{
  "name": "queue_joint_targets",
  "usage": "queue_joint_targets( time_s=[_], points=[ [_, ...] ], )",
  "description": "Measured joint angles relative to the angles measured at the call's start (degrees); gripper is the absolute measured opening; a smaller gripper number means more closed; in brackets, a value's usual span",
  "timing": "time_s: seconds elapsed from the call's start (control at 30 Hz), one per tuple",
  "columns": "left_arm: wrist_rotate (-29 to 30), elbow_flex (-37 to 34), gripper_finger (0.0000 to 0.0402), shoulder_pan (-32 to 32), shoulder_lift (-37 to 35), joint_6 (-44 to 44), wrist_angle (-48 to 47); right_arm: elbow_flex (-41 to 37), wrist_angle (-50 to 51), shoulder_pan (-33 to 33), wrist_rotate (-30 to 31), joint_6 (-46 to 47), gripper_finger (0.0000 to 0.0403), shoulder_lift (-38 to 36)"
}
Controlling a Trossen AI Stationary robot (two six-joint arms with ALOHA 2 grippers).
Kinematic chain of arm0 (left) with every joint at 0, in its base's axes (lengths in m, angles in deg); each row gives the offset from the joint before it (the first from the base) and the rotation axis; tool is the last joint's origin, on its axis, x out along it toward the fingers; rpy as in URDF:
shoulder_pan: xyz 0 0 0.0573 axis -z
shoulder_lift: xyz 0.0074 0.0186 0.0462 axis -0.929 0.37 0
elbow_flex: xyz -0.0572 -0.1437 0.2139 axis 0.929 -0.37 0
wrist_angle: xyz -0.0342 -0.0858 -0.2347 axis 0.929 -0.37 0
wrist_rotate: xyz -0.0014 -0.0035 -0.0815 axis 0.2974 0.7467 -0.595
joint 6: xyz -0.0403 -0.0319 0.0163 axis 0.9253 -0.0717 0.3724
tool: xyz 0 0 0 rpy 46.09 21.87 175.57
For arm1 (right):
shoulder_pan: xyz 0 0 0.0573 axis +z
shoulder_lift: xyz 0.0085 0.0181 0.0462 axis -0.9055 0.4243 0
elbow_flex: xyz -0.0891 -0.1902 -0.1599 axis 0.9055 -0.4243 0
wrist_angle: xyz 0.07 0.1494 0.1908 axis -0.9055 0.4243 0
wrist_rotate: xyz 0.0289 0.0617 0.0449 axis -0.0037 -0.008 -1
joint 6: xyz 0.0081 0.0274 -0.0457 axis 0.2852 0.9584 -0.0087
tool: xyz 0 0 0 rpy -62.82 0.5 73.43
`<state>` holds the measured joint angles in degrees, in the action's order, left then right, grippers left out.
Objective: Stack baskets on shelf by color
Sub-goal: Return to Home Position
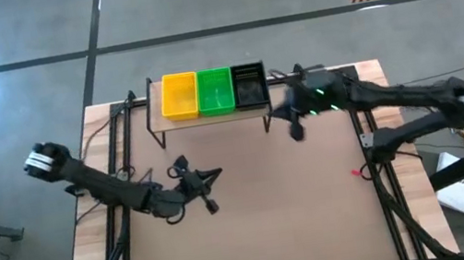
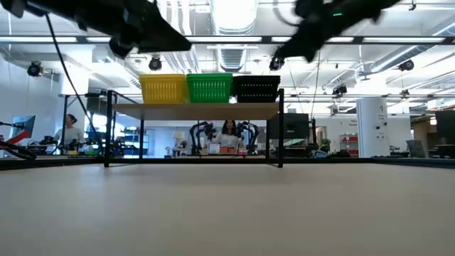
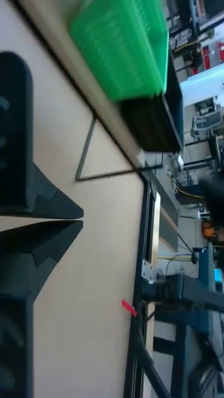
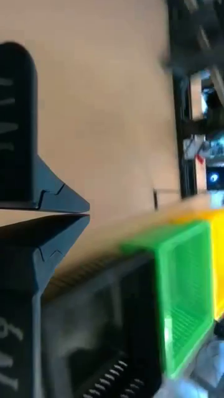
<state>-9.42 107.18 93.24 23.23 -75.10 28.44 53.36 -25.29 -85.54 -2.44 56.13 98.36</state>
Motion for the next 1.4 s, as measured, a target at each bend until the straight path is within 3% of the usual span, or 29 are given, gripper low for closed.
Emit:
queue_joint_targets(
  time_s=[0.27, 0.37, 0.43, 0.6, 0.8, 1.03, 1.13, 1.27, 1.4],
  points=[
    [-1.1, -1.5, 0.0, -2.8, -6.9, -0.6, -7.4, -24.1, -4.5, 6.3, 0.3, 8.7, 0.0009, -25.5],
    [-8.2, -4.6, 0.0, -6.4, -9.1, 1.5, -6.8, -30.7, -4.9, 7.6, 0.2, 12.0, 0.0009, -33.5],
    [-12.6, -7.6, 0.0, -8.7, -9.8, 3.9, -4.8, -34.5, -8.3, 8.3, 0.3, 14.1, 0.0009, -38.2],
    [-13.5, -15.7, 0.0, -11.1, -12.3, 5.5, 5.6, -42.7, -16.0, 10.7, 0.5, 19.5, 0.0009, -46.6],
    [-14.7, -25.2, 0.0, -13.4, -19.2, 6.0, 14.9, -47.6, -16.2, 11.8, 0.5, 19.8, 0.0009, -51.6],
    [-25.5, -35.6, 0.0, -21.7, -29.1, 12.0, 14.7, -50.7, -15.9, 11.8, 0.6, 19.7, 0.0009, -54.1],
    [-27.2, -35.6, 0.0, -26.1, -32.7, 11.2, 10.3, -50.7, -16.2, 11.8, 0.6, 18.5, 0.0009, -54.1],
    [-34.7, -35.6, 0.0, -31.5, -36.5, 6.3, 9.5, -50.7, -16.3, 11.8, 0.6, 17.0, 0.0009, -54.2],
    [-37.6, -35.6, 0.0, -32.9, -41.1, 1.6, 9.4, -50.7, -15.7, 11.8, 0.6, 17.2, 0.0009, -54.3]
  ],
)
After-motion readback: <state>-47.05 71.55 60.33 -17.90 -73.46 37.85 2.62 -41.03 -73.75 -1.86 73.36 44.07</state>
